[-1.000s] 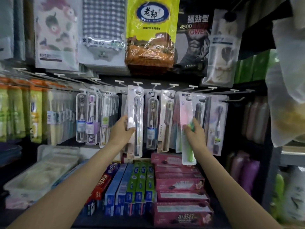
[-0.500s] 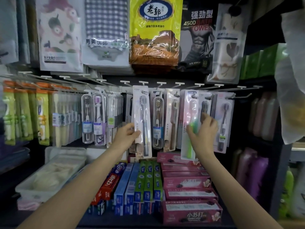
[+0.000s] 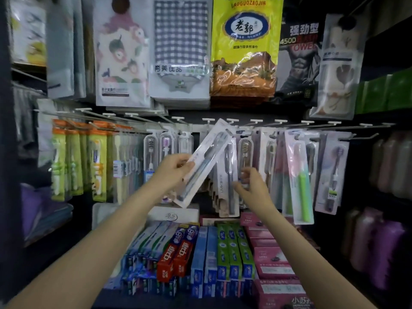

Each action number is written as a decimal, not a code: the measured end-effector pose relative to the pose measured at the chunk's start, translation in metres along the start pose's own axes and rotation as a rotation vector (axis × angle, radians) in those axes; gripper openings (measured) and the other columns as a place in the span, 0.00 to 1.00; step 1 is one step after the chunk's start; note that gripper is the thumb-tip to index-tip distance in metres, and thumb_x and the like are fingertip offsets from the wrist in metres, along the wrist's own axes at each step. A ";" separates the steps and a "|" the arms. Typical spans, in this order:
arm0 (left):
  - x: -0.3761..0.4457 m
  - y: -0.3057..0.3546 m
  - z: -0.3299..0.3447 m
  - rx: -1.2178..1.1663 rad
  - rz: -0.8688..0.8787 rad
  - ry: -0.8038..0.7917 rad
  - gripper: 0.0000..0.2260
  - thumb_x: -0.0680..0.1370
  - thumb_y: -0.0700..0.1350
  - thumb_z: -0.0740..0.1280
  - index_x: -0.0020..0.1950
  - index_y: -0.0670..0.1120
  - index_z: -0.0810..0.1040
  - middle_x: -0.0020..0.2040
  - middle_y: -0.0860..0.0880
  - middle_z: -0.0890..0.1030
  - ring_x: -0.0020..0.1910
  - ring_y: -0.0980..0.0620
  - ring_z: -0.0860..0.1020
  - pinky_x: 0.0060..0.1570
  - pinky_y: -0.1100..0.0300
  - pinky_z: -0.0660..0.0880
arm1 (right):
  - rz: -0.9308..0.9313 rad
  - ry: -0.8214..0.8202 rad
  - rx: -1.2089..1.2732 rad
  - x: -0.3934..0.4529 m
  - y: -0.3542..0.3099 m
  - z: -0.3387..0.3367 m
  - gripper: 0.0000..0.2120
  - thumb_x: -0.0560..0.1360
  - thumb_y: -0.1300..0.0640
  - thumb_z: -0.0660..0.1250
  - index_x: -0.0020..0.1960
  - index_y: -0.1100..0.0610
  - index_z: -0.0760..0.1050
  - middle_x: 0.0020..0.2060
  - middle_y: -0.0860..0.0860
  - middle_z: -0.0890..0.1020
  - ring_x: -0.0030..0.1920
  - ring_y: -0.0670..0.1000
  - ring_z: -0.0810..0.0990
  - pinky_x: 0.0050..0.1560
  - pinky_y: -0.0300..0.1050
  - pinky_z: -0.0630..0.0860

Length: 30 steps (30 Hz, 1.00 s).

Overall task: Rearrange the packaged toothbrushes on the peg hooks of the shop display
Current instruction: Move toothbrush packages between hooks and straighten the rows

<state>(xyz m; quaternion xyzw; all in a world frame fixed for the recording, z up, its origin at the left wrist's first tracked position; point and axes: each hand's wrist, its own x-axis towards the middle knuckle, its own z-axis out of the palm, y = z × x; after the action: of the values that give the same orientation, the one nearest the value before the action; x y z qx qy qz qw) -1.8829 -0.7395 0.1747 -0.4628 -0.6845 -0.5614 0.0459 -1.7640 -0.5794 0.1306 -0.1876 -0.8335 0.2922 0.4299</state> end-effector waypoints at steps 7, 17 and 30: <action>0.027 0.019 -0.050 0.422 0.170 0.060 0.09 0.78 0.44 0.64 0.52 0.43 0.82 0.43 0.49 0.80 0.42 0.50 0.76 0.43 0.58 0.70 | 0.161 -0.017 0.071 0.002 -0.008 0.018 0.29 0.74 0.59 0.68 0.70 0.59 0.59 0.55 0.51 0.71 0.52 0.50 0.73 0.54 0.44 0.72; 0.017 0.000 -0.033 0.252 0.073 -0.020 0.06 0.78 0.42 0.63 0.50 0.45 0.79 0.40 0.52 0.77 0.33 0.57 0.72 0.42 0.61 0.73 | 0.226 0.116 -0.052 -0.018 0.013 0.020 0.19 0.74 0.64 0.66 0.63 0.63 0.67 0.51 0.56 0.78 0.52 0.52 0.76 0.56 0.42 0.72; 0.007 -0.033 0.034 0.154 -0.026 -0.064 0.08 0.76 0.42 0.65 0.53 0.42 0.77 0.50 0.47 0.80 0.50 0.53 0.76 0.52 0.62 0.71 | 0.210 0.286 0.046 -0.013 0.033 0.016 0.14 0.75 0.65 0.64 0.60 0.63 0.72 0.50 0.54 0.78 0.48 0.47 0.75 0.55 0.39 0.73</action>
<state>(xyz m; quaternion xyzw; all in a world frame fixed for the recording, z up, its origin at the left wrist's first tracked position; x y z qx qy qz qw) -1.8946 -0.7058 0.1423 -0.4668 -0.7327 -0.4926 0.0519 -1.7680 -0.5668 0.0946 -0.3034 -0.7327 0.3250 0.5152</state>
